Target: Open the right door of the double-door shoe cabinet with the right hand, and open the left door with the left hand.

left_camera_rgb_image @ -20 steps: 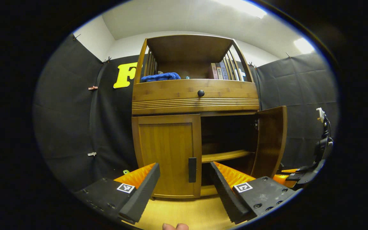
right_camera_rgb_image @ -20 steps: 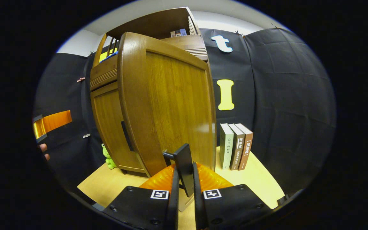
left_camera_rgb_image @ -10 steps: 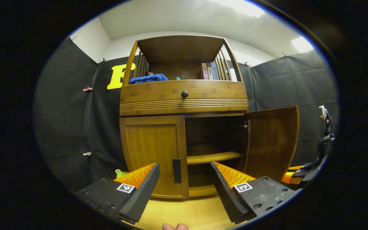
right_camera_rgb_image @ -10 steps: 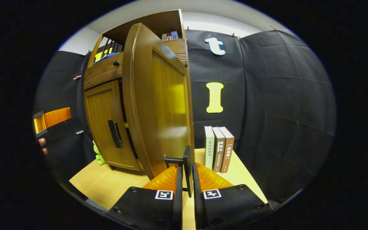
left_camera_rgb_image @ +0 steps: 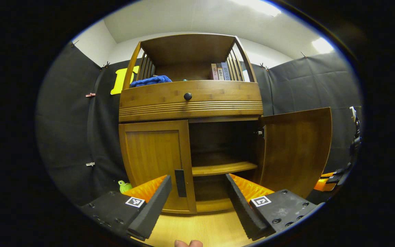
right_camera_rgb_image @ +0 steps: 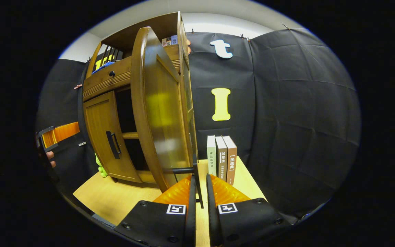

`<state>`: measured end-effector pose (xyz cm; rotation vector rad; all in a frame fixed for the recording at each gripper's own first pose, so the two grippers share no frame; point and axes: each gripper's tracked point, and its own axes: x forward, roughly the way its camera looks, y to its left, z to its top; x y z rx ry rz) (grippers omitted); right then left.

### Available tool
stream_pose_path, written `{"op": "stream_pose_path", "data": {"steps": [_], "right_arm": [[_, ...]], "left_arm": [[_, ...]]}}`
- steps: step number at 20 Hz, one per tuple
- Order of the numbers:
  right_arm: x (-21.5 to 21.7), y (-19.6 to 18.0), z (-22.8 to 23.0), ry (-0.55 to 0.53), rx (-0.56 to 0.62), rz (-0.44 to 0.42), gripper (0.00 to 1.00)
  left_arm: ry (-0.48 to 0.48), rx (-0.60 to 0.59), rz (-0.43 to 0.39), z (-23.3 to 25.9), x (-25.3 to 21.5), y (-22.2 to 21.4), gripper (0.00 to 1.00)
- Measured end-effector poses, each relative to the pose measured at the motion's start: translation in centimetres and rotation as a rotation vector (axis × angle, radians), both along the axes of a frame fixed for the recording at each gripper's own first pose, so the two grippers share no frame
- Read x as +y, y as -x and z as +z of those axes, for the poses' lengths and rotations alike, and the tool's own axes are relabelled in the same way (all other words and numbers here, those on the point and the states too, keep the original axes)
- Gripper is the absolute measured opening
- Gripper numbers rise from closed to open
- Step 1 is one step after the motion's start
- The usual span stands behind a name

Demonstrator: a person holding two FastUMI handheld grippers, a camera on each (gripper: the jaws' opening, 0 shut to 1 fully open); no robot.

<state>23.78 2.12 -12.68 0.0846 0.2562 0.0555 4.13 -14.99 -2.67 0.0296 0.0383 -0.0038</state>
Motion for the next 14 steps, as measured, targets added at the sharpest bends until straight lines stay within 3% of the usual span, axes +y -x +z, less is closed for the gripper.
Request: {"op": "stream_pose_path", "data": {"steps": [3, 4, 5, 11, 13, 14], "right_arm": [[-1.9, 0.2, 0.6, 0.067, -0.024, -0.044, 0.19], [-2.7, 0.1, 1.0, 0.092, -0.047, -0.062, 0.28], [-3.2, 0.2, 1.6, 0.107, -0.071, -0.075, 0.23], [-5.2, 0.6, 3.1, 0.091, -0.151, -0.193, 0.94], [-5.3, 0.8, 2.8, 0.109, -0.140, -0.207, 0.97], [-5.4, 1.3, 2.8, 0.106, -0.129, -0.209, 0.94]], "left_arm": [[-0.006, -0.009, 0.002, -0.3, 0.2, -1.3, 0.97], [-0.008, -0.007, 0.004, -0.5, 0.2, -1.9, 0.96], [-0.006, -0.003, 0.003, -0.9, 0.3, -2.7, 0.97], [-0.006, 0.011, -0.003, -3.1, 0.6, -6.9, 0.97], [0.005, 0.016, 0.003, -4.1, 1.1, -8.3, 0.97], [0.000, 0.010, 0.008, -4.4, 1.3, -9.0, 0.97]]}}
